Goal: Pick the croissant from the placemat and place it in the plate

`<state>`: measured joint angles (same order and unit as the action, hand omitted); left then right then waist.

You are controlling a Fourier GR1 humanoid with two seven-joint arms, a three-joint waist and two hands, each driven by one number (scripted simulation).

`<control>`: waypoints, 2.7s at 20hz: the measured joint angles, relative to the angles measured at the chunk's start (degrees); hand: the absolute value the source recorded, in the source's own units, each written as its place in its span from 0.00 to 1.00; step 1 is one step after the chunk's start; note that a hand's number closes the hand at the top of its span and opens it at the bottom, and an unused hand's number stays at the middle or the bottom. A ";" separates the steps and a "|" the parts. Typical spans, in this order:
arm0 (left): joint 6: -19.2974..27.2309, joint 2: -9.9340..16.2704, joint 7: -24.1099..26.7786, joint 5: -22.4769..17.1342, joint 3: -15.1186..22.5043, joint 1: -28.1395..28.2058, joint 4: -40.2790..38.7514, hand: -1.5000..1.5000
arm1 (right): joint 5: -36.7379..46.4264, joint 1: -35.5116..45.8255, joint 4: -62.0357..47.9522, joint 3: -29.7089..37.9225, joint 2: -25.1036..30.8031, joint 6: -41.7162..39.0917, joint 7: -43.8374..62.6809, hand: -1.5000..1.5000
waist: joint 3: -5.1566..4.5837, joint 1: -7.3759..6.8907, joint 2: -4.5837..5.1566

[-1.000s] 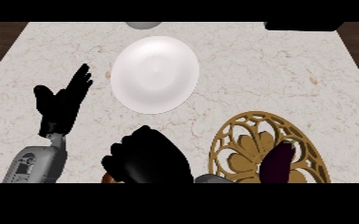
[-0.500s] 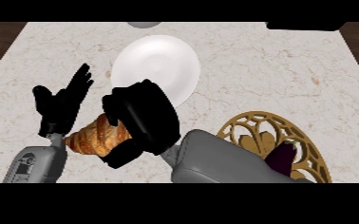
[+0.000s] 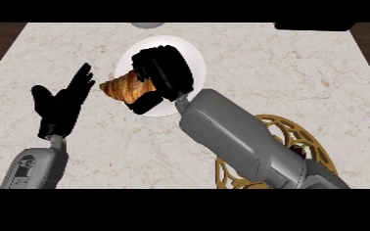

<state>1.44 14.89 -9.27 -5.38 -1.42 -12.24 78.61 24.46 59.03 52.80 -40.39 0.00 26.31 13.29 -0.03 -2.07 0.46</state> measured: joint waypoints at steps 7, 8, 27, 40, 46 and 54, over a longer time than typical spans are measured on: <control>0.88 -1.42 0.20 1.31 1.07 0.17 0.39 0.50 | -6.36 3.22 -14.75 4.08 0.01 -8.23 -9.13 0.00 | 0.01 -0.80 0.43; 0.34 -0.96 0.03 0.96 0.78 0.15 0.72 0.50 | -7.45 3.86 -16.61 4.83 0.00 -9.78 -10.48 0.00 | 0.01 -0.98 0.47; 1.03 -1.53 -0.32 2.09 0.02 0.49 0.71 0.50 | -28.98 5.28 -16.38 19.35 0.01 -22.00 -33.96 0.00 | 0.05 0.67 -0.25; 0.07 -1.77 0.38 2.44 -0.83 1.77 1.34 0.50 | -35.04 6.87 -25.84 27.29 2.82 -39.20 -36.33 0.00 | 0.03 0.76 -0.03; -0.96 -1.65 0.51 2.35 -1.39 1.04 0.40 0.50 | -32.89 8.93 -32.90 29.63 4.45 -41.26 -41.78 0.00 | 0.02 0.42 0.14; -0.66 -2.41 -0.95 2.97 -1.13 0.72 1.77 0.50 | -30.02 10.61 -38.97 31.27 7.89 -43.00 -45.93 0.00 | 0.04 0.06 0.26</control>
<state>0.78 12.48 -10.22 -2.41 -2.55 -11.52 80.39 -5.56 69.64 13.83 -9.12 7.89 -16.69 -32.63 0.01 -2.01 0.72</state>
